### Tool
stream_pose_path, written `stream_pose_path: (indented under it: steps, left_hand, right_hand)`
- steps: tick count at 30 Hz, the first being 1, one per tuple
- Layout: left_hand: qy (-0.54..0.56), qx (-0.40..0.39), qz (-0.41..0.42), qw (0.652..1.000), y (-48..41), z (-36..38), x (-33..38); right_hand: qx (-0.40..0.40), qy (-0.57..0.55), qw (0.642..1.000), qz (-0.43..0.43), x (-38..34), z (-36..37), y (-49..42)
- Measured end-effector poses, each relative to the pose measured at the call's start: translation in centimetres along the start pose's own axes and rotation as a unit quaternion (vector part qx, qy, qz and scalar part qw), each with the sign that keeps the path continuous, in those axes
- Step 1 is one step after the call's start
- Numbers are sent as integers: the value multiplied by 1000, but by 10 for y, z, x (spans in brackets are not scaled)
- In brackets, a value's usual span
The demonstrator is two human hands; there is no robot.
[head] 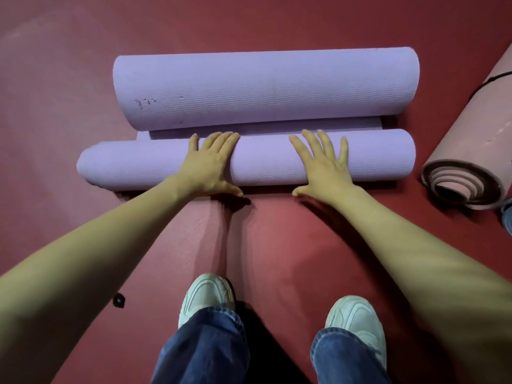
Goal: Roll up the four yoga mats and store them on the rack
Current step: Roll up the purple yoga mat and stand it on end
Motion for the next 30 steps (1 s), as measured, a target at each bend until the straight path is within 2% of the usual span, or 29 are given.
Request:
stream_pose_path:
  steps: [4, 7, 13, 19, 22, 30]
  left_hand:
    - [-30, 10, -29, 999, -7, -5, 7]
    - [-23, 13, -26, 999, -8, -8, 9]
    - [-4, 69, 0, 998, 15, -7, 11]
    - [33, 116, 28, 992, 73, 4, 31]
    - [45, 108, 34, 993, 99, 7, 41]
    - [56, 46, 63, 995, 133, 16, 50]
  right_hand:
    - [-10, -12, 1000, 26, 4, -6, -15]
    - [-7, 3, 1000, 28, 3, -10, -18]
    - [5, 21, 1000, 11, -11, -11, 3]
    - [74, -1, 997, 3, -28, 3, 62]
    - [100, 2, 995, -10, -36, 7, 89]
    - [30, -34, 999, -15, -51, 22, 129]
Point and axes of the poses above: each hand's wrist, its own y-axis away from the middle knuckle, its own z-axis out of the palm, x = y × z, the point moved 8 cm from there along -y, towards the middle knuckle, and after that the axes turned 10 degrees about -z, right-handed, at the moved point
